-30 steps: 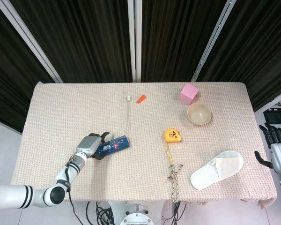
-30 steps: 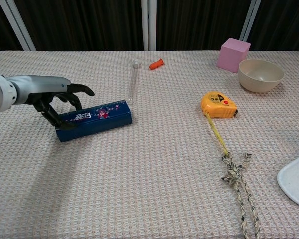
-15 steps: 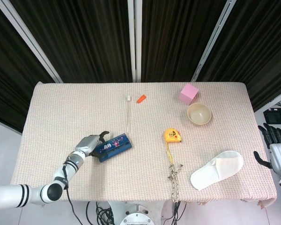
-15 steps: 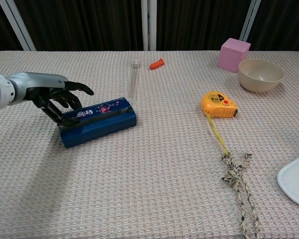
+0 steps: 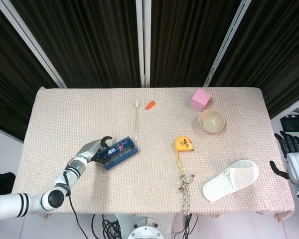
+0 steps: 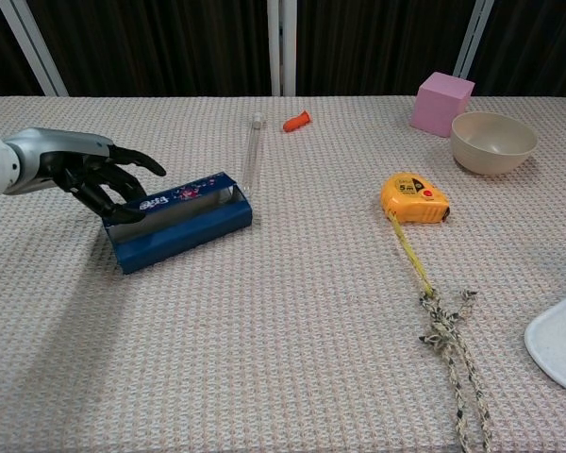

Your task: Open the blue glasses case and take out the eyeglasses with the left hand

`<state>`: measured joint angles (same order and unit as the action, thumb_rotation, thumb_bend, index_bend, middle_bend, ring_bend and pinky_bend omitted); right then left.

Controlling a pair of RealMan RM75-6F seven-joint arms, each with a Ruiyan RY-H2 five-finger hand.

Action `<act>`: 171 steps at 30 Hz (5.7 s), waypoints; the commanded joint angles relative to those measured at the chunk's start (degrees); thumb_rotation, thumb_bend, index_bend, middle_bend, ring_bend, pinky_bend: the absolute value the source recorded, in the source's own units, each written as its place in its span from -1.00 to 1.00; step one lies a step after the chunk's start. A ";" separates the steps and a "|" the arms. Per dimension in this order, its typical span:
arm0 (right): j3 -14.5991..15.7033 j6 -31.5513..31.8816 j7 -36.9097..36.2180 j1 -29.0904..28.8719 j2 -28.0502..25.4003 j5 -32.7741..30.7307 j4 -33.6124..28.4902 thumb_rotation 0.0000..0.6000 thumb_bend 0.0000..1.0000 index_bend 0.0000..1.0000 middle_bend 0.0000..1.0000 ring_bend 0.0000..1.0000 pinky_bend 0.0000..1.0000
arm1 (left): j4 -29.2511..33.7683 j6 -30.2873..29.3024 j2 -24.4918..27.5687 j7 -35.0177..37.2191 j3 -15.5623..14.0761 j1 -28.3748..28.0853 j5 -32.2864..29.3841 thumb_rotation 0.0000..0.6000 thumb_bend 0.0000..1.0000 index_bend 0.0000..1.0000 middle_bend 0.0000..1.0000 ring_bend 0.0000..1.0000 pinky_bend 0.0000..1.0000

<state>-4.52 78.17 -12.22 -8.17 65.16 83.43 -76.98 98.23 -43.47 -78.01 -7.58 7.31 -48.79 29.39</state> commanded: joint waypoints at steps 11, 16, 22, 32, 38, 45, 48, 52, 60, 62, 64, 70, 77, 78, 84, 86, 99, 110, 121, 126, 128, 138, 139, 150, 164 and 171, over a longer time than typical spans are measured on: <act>0.05 -0.08 0.43 -0.01 -0.09 -0.07 -0.34 1.00 -0.39 -1.00 -1.00 -1.00 -1.00 | -3.46 -13.91 -5.68 -6.33 -1.21 1.24 2.87 1.00 -0.18 -0.94 -0.98 -0.97 -0.59; -0.07 0.13 0.32 0.08 -0.05 -0.19 -0.29 1.00 -0.39 -1.00 -1.00 -1.00 -1.00 | -8.43 -26.95 -10.86 -9.45 -1.44 3.53 13.10 1.00 -0.34 -0.95 -1.00 -1.00 -0.81; -0.03 -0.05 0.09 -0.01 0.12 -0.16 0.05 1.00 -0.39 -1.00 -1.00 -1.00 -1.00 | -9.09 -30.85 -10.10 -7.24 -3.21 6.08 25.27 1.00 -0.38 -0.95 -1.00 -1.00 -0.84; 0.04 0.26 0.62 0.01 0.18 0.15 -0.31 1.00 -0.38 -1.00 -1.00 -1.00 -1.00 | -7.71 -20.91 -0.92 12.25 -12.06 6.89 50.35 1.00 -0.32 -0.93 -0.72 -0.97 -0.67; 0.16 0.05 1.15 -0.09 0.23 0.20 -0.65 1.00 -0.38 -1.00 -1.00 -1.00 -1.00 | -8.38 -19.59 -1.24 15.60 -13.43 7.13 56.44 1.00 -0.28 -0.89 -0.62 -0.91 -0.62; 0.14 -0.10 1.21 -0.10 0.26 0.01 -0.67 1.00 -0.38 -1.00 -1.00 -1.00 -1.00 | -10.61 -16.44 -3.34 17.98 -13.27 5.79 60.31 1.00 -0.21 -0.89 -0.58 -0.92 -0.63; 0.06 -0.08 0.99 -0.06 0.28 -0.15 -0.55 1.00 -0.38 -1.00 -1.00 -1.00 -1.00 | -11.33 -15.26 -4.54 17.33 -12.62 5.00 61.20 1.00 -0.21 -0.89 -0.58 -0.94 -0.64; 0.02 -0.14 0.76 -0.05 0.40 -0.26 -0.24 1.00 -0.38 -1.00 -1.00 -1.00 -1.00 | -12.78 -13.80 -6.41 13.44 -11.75 4.09 61.99 1.00 -0.24 -0.89 -0.58 -0.98 -0.69; -0.02 -0.18 0.09 0.02 0.60 -0.42 0.41 1.00 -0.38 -1.00 -1.00 -1.00 -1.00 | -14.67 -11.30 -8.98 5.50 -10.06 3.42 60.53 1.00 -0.24 -0.90 -0.62 -1.00 -0.76; -0.03 -0.15 -0.10 0.05 0.62 -0.41 0.55 1.00 -0.38 -1.00 -1.00 -1.00 -1.00 | -14.79 -10.21 -9.33 5.07 -9.80 3.25 59.71 1.00 -0.24 -0.90 -0.62 -1.00 -0.76; -0.01 -0.15 -0.23 0.06 0.66 -0.39 0.67 1.00 -0.37 -1.00 -1.00 -1.00 -1.00 | -15.14 -9.22 -9.74 4.95 -9.50 3.09 58.89 1.00 -0.24 -0.90 -0.62 -1.00 -0.76; 0.01 -0.23 -0.51 0.12 0.73 -0.46 0.93 1.00 -0.37 -1.00 -1.00 -1.00 -1.00 | -17.65 -8.23 -11.28 3.98 -8.37 2.71 57.83 1.00 -0.24 -0.90 -0.62 -1.00 -0.76; 0.01 -0.61 -0.59 0.00 0.81 -0.58 1.11 1.00 -0.37 -1.00 -1.00 -1.00 -1.00 | -17.89 -7.52 -11.33 2.41 -7.64 2.86 56.30 1.00 -0.24 -0.90 -0.61 -1.00 -0.76; 0.02 -0.64 -0.58 -0.01 0.84 -0.57 1.13 1.00 -0.37 -1.00 -1.00 -1.00 -1.00 | -17.85 -7.29 -11.34 2.29 -7.55 2.85 56.02 1.00 -0.24 -0.90 -0.61 -1.00 -0.76; -0.02 -0.24 -0.58 0.15 0.86 -0.51 1.05 1.00 -0.37 -1.00 -1.00 -1.00 -1.00 | -18.97 -5.40 -12.09 1.06 -6.51 2.37 53.75 1.00 -0.24 -0.90 -0.61 -1.00 -0.76; -0.03 -0.11 -0.66 0.23 0.82 -0.49 1.00 1.00 -0.37 -1.00 -1.00 -1.00 -1.00 | -19.59 -4.48 -12.36 0.58 -5.79 2.15 52.20 1.00 -0.24 -0.90 -0.61 -1.00 -0.76; -0.07 -0.59 -1.02 0.14 1.07 -0.77 1.73 1.00 -0.37 -1.00 -1.00 -1.00 -1.00 | -17.63 1.01 -11.21 -7.60 0.90 0.66 31.20 1.00 -0.24 -0.90 -0.61 -1.00 -0.79; -0.24 -0.17 -1.48 0.22 1.50 -0.69 2.37 1.00 -0.37 -1.00 -1.00 -1.00 -1.00 | -21.15 4.56 -11.68 -10.72 2.90 -3.68 21.23 1.00 -0.24 -0.89 -0.61 -1.00 -0.81; -0.30 -0.34 -2.58 0.32 1.85 -0.91 3.40 1.00 -0.40 -1.00 -1.00 -1.00 -1.00 | -20.98 8.19 -9.27 -13.32 2.45 -8.52 8.89 0.76 -0.18 -0.84 -0.61 -1.00 -0.82; -0.24 -0.56 -2.70 0.25 2.09 -0.87 3.81 1.00 -0.40 -1.00 -1.00 -1.00 -1.00 | -19.71 8.13 -7.79 -15.48 0.77 -10.82 4.55 0.73 -0.04 -0.83 -0.61 -1.00 -0.83; -0.24 -0.54 -2.69 0.27 2.13 -0.89 3.88 1.00 -0.40 -1.00 -1.00 -1.00 -1.00 | -19.54 8.21 -7.36 -16.27 -0.08 -11.78 2.73 0.74 0.01 -0.83 -0.61 -1.00 -0.84; -0.30 -0.80 -2.37 0.16 2.18 -1.01 3.88 1.00 -0.40 -1.00 -1.00 -1.00 -1.00 | -18.74 6.66 -5.96 -19.36 -4.14 -14.83 -2.80 0.74 0.15 -0.83 -0.61 -1.00 -0.84; -0.30 -0.83 -2.33 0.15 2.19 -1.02 3.87 1.00 -0.40 -1.00 -1.00 -1.00 -1.00 | -18.70 6.18 -5.80 -19.87 -4.60 -15.14 -3.35 0.74 0.16 -0.83 -0.61 -1.00 -0.84; -0.22 -0.93 -1.96 0.07 2.10 -0.86 3.51 1.00 -0.39 -1.00 -1.00 -1.00 -1.00 | -16.51 1.94 -3.92 -28.44 -10.01 -18.67 -13.76 0.74 0.16 -0.82 -0.45 -1.00 -0.90; -0.13 -0.95 -1.01 -0.17 1.99 -0.55 2.54 1.00 -0.39 -1.00 -1.00 -1.00 -1.00 | -12.93 -0.18 -1.28 -34.04 -14.14 -20.30 -21.36 0.72 0.16 -0.73 -0.25 -0.94 -0.89; -0.05 -0.87 -0.54 -0.18 1.85 -0.43 2.08 1.00 -0.39 -1.00 -1.00 -1.00 -1.00 | -9.12 -0.71 1.65 -36.38 -16.24 -21.54 -27.98 0.62 0.16 -0.71 -0.17 -0.84 -0.88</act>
<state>-4.58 77.30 -12.75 -8.34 67.02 83.00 -74.90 87.86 -44.25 -77.41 -43.17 -8.21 -69.78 3.37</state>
